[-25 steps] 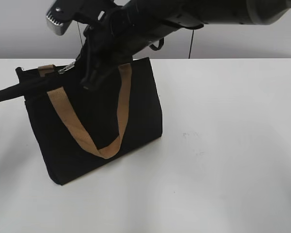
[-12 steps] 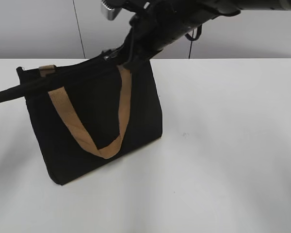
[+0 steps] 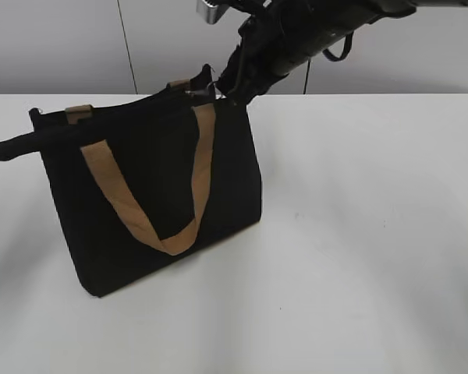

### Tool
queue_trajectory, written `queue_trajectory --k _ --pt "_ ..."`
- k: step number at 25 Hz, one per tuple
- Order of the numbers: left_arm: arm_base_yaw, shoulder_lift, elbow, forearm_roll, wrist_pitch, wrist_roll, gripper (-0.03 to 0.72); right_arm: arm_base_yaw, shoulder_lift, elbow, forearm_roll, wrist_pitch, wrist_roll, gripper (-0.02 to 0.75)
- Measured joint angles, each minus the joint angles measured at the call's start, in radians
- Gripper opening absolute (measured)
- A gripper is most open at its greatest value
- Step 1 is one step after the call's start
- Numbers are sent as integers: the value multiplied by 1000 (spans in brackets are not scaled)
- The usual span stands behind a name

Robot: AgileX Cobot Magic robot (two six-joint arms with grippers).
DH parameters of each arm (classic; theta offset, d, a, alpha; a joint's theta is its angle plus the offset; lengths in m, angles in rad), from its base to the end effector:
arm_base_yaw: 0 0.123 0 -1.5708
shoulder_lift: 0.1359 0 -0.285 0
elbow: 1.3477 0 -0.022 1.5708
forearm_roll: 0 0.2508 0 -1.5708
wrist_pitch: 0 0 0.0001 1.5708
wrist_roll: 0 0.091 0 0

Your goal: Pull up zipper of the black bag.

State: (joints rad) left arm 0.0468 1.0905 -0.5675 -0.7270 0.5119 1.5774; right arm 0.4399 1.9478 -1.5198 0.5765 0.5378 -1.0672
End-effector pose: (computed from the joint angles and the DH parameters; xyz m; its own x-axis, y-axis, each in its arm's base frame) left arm 0.1994 -0.0204 0.2416 -0.3106 0.7373 -0.6000 0.6932 0.6076 0.3877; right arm 0.3910 0.2122 0.2452 -0.2438 -0.6766 -0.6948 -0.8407 0.5047 -0.1965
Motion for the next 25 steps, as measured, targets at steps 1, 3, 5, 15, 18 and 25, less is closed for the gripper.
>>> queue_trajectory --k 1,3,5,15,18,25 --pt "0 0 0 -11 1 0 52 -3 -2 0 -4 -2 0 71" --pt "1 0 0 -22 0 0 130 -14 -12 0 -24 -21 0 221" --pt "1 0 0 -43 -1 0 275 -22 -25 0 -31 -39 0 368" --pt "1 0 0 -164 -41 -1 605 -26 -106 0 -31 -16 -4 526" --pt "1 0 0 -186 29 -3 565 -37 -135 0 -31 92 -65 526" --pt "1 0 -10 -82 119 -84 484 -115 -208 0 -127 362 -178 517"
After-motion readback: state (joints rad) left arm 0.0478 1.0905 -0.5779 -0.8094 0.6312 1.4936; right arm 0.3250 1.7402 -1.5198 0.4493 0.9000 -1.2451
